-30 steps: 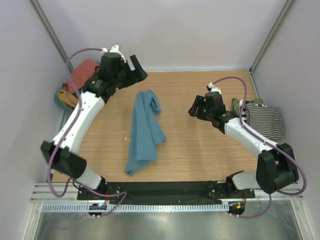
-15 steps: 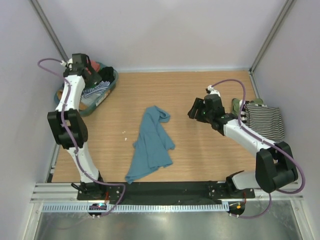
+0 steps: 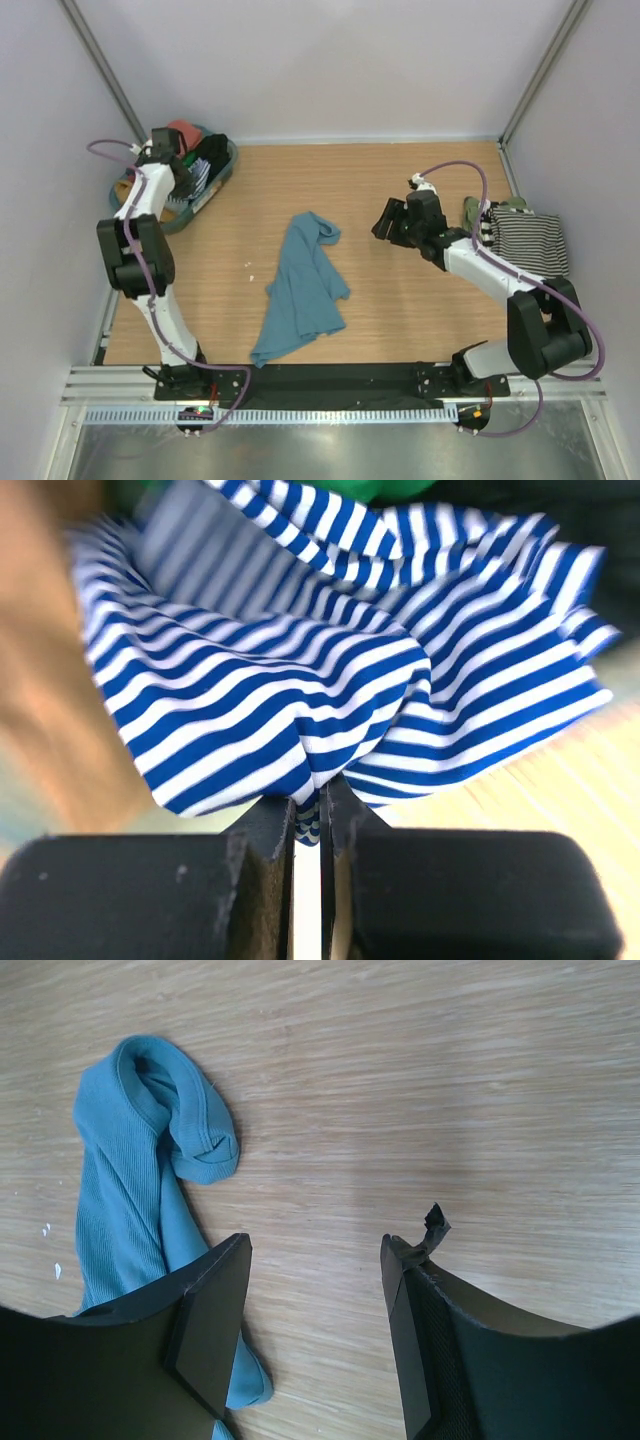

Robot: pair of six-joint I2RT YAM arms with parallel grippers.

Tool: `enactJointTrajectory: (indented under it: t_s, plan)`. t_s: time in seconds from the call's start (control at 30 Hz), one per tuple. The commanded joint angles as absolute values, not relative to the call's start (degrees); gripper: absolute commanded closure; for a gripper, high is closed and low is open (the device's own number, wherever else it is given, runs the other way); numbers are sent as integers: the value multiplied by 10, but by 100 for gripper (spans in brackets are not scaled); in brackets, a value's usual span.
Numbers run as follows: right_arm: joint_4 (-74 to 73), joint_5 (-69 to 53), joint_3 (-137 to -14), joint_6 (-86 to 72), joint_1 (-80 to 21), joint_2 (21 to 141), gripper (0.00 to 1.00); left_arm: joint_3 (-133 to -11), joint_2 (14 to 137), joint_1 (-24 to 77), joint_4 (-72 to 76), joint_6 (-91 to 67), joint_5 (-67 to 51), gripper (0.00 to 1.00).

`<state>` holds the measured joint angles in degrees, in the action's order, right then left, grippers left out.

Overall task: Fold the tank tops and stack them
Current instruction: Flatten the tank top out

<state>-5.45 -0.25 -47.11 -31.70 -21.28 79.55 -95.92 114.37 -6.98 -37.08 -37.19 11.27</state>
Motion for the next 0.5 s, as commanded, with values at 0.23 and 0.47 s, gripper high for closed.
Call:
enactJointTrajectory:
  t_s: [0.23, 0.47]
  plan:
    - [-4, -71, -498, -302, -257, 883, 39, -928, 834, -12, -320, -353, 135, 100]
    - [14, -79, -501, -291, -280, 893, 39, -947, 787, -5, -336, -343, 237, 100]
